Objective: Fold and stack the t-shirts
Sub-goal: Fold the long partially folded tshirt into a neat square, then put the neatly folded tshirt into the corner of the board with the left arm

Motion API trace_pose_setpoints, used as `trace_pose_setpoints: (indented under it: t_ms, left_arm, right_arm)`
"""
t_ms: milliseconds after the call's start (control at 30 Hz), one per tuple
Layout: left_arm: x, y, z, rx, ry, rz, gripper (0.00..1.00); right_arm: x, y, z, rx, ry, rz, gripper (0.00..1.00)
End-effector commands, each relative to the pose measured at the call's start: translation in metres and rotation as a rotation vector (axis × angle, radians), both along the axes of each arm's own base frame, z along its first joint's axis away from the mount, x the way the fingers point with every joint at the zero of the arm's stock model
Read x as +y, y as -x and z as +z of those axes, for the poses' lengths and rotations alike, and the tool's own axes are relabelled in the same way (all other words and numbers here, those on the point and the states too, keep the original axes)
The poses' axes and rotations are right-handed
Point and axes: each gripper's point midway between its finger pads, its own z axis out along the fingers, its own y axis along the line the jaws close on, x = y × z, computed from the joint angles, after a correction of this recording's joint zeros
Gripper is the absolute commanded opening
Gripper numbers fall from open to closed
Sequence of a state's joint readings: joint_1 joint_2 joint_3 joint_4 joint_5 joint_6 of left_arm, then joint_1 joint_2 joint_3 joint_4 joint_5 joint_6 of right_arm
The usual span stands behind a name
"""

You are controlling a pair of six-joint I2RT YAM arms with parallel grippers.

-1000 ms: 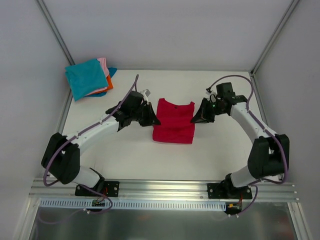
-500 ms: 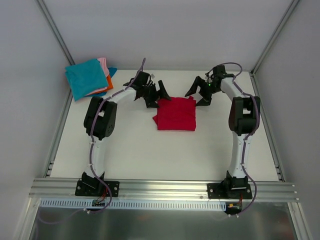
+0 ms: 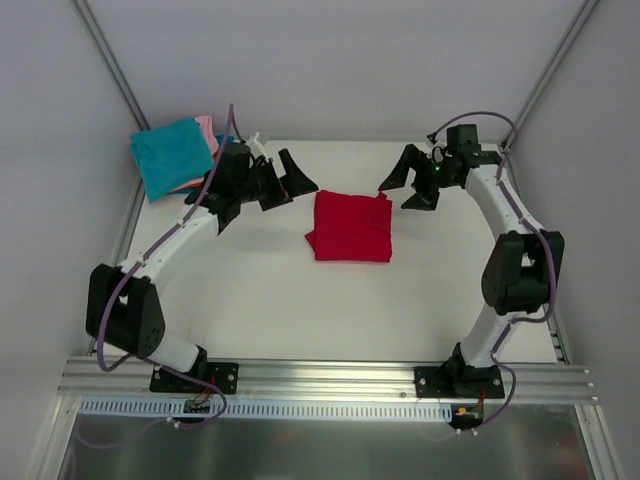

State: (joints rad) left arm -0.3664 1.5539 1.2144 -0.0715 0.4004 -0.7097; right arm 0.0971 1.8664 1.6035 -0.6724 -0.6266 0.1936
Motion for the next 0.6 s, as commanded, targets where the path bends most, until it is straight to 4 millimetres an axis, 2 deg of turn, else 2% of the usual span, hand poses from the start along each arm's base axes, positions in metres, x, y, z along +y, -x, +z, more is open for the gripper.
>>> trace_pose_setpoints:
  t_ms: [0, 33, 67, 100, 133, 167, 200, 233, 267, 300, 367, 400, 467, 500, 533, 567]
  left_arm:
    - [-0.004, 0.032, 0.017, -0.056, 0.049, -0.064, 0.99]
    - [-0.007, 0.041, 0.021, -0.064, 0.064, -0.085, 0.99]
    - [-0.013, 0.058, 0.014, -0.047, 0.067, -0.117, 0.99]
    - [-0.014, 0.072, 0.028, -0.084, 0.082, -0.137, 0.99]
    - [-0.015, 0.085, 0.017, -0.059, 0.070, -0.153, 0.99]
    - [-0.015, 0.096, 0.015, -0.047, 0.068, -0.158, 0.99]
    - [-0.017, 0.112, 0.024, -0.070, 0.079, -0.176, 0.99]
    - [-0.016, 0.120, 0.023, -0.067, 0.081, -0.182, 0.99]
    - [-0.013, 0.133, 0.010, -0.028, 0.075, -0.179, 0.99]
    - [-0.012, 0.147, 0.022, -0.062, 0.094, -0.191, 0.99]
    - [-0.006, 0.164, 0.011, -0.038, 0.090, -0.192, 0.99]
    - [-0.004, 0.173, 0.019, -0.062, 0.103, -0.198, 0.99]
    - [0.002, 0.183, 0.016, -0.058, 0.099, -0.193, 0.99]
    - [0.006, 0.191, 0.020, -0.072, 0.104, -0.196, 0.99]
    - [0.008, 0.195, 0.019, -0.073, 0.103, -0.198, 0.99]
    - [0.012, 0.198, 0.024, -0.090, 0.107, -0.191, 0.99]
  right_arm:
    - [0.006, 0.015, 0.035, -0.112, -0.010, 0.019, 0.99]
    - [0.014, 0.018, 0.033, -0.095, -0.033, 0.042, 0.99]
    - [0.020, 0.015, 0.025, -0.066, -0.049, 0.055, 0.99]
    - [0.026, 0.014, 0.021, -0.052, -0.058, 0.069, 0.99]
    - [0.037, 0.014, 0.018, -0.042, -0.061, 0.093, 1.00]
    - [0.043, 0.013, 0.013, -0.030, -0.068, 0.103, 0.99]
    - [0.049, 0.009, -0.001, 0.004, -0.077, 0.102, 0.99]
    - [0.059, 0.011, -0.008, 0.021, -0.086, 0.118, 1.00]
    - [0.063, 0.011, -0.015, 0.033, -0.089, 0.123, 0.99]
    - [0.068, 0.008, -0.031, 0.058, -0.085, 0.126, 0.99]
    - [0.073, 0.004, -0.046, 0.064, -0.079, 0.130, 0.99]
    - [0.075, 0.002, -0.062, 0.099, -0.079, 0.124, 0.99]
    - [0.078, -0.005, -0.075, 0.109, -0.078, 0.122, 0.99]
    - [0.080, -0.015, -0.075, 0.094, -0.077, 0.121, 0.99]
    - [0.082, -0.019, -0.093, 0.131, -0.073, 0.117, 1.00]
    - [0.083, -0.022, -0.097, 0.143, -0.073, 0.116, 1.00]
